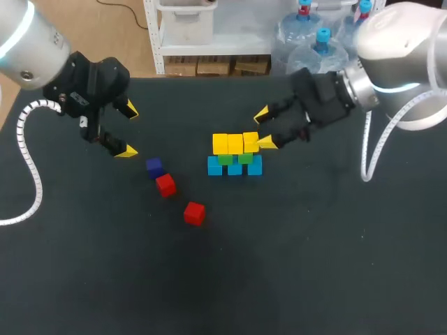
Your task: Place the blue cubes, place green cubes on the blue cubes, place the yellow cubes on the green cubes, then place the red cubes on the yellow cubes, and place purple cube on the red cubes.
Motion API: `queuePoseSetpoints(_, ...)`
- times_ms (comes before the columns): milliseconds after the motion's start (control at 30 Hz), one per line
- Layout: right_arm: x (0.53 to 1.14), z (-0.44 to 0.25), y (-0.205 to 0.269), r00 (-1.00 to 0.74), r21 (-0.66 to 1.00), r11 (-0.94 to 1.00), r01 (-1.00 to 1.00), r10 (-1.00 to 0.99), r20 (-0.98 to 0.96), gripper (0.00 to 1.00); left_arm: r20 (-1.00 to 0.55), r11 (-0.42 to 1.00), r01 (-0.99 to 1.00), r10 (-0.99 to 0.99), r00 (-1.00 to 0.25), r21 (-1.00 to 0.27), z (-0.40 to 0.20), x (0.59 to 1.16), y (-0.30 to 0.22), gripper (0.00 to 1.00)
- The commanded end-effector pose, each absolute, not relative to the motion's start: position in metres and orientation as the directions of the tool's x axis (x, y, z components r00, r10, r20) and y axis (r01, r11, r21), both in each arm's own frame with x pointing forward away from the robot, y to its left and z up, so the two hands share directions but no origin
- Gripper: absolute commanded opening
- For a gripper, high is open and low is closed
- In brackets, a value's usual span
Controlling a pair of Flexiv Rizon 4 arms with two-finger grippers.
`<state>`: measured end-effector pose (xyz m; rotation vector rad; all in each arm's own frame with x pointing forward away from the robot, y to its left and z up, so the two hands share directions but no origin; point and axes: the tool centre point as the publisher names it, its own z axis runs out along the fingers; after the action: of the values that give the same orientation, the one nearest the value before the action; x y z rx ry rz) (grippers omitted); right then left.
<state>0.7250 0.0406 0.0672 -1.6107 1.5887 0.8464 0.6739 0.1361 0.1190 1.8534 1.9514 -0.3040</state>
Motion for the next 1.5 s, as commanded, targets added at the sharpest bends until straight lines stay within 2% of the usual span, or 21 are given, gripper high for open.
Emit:
queuePoseSetpoints(33,0.713,0.074,0.03,0.031,-0.053,0.026,-0.998,-0.535,-0.844,0.67,-0.453,0.079,0.988,0.892,-0.01,0.134,0.118,0.674,0.137,1.0)
queuePoseSetpoints(67,0.712,0.075,0.029,0.031,-0.055,0.028,-0.998,-0.535,-0.844,0.62,-0.453,0.079,0.988,0.892,-0.01,0.134,0.118,0.674,0.137,1.0)
queuePoseSetpoints(100,0.712,0.075,0.028,0.032,-0.056,0.03,-0.998,-0.535,-0.844,0.52,-0.453,0.079,0.988,0.892,-0.01,0.134,0.118,0.674,0.137,1.0)
queuePoseSetpoints(167,0.712,0.074,0.026,0.032,-0.058,0.032,-0.998,-0.534,-0.845,0.43,-0.453,0.079,0.988,0.892,-0.01,0.134,0.118,0.674,0.137,1.0)
queuePoseSetpoints(200,0.712,0.074,0.025,0.032,-0.059,0.033,-0.998,-0.534,-0.845,0.35,-0.453,0.079,0.988,0.892,-0.01,0.134,0.118,0.674,0.137,1.0)
queuePoseSetpoints(233,0.711,0.073,0.025,0.032,-0.059,0.033,-0.998,-0.534,-0.845,0.03,-0.453,0.079,0.988,0.892,-0.01,0.134,0.118,0.674,0.137,1.0)
queuePoseSetpoints(267,0.711,0.072,0.024,0.033,-0.06,0.034,-0.998,-0.533,-0.845,0.0,-0.453,0.079,0.988,0.892,-0.01,0.134,0.118,0.674,0.137,1.0)
queuePoseSetpoints(1500,0.717,0.052,0.036,0.044,-0.043,-0.014,-0.999,-0.502,-0.864,0.0,-0.453,0.079,0.988,0.892,-0.01,0.134,0.118,0.674,0.137,1.0)
